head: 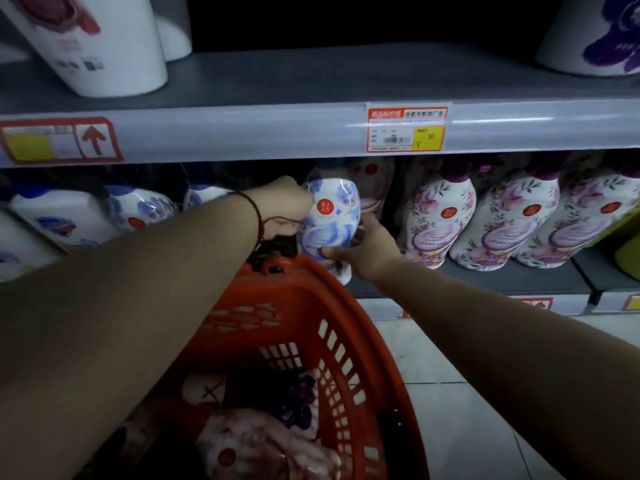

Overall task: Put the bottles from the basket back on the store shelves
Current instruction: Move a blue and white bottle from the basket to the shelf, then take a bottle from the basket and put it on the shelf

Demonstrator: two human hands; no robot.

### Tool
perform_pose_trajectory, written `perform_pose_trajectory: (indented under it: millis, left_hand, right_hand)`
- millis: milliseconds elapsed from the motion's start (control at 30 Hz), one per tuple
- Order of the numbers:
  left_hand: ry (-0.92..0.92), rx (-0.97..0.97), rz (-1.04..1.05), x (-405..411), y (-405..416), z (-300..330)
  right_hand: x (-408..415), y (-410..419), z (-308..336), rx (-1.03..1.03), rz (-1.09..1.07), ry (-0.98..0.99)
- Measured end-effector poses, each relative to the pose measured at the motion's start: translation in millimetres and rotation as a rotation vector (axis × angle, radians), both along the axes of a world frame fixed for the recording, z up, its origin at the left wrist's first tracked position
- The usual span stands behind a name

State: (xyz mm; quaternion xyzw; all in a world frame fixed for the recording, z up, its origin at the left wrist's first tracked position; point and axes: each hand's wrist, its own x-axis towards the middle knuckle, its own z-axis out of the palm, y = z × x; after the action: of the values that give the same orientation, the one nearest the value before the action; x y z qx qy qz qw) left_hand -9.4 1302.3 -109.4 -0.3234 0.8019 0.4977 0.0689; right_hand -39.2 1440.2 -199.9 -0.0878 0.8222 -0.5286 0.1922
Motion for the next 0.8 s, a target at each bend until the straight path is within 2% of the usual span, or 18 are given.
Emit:
perform_pose_trajectory:
  millis: [100,233,333,433,633,800]
  left_hand:
    - [0.003,0.059,0.008,10.3,-19.5,-8.6]
    - [0.045,-0.103,0.042,21.3,-43.4,-30.3]
    - [0.016,-0.053,0.038,31.8,-44.0,-19.5]
    - [0.057,-0.117,0.043,29.9,-47.6,-25.8]
    - [0.077,-0.114,0.102,27.9,-48.4,-33.8]
    - [0.115,-0.303,0.057,40.6,-46.9,-17.4]
  right_hand:
    - [3.1,-17.0,0.1,0.009,0.008,0.004]
    - [6.8,-36.4,3.8,0.034,0.091,0.046]
    - [3.8,-46.4,5.7,0.015,0.112,0.064]
    - [0.4,-49.2,7.3,0.031,0.100,0.101]
    - [-5.4,-48.0,8.4,0.115,0.112,0.106]
    - [2.6,-36.0,25.8,0.263,0.048,0.187]
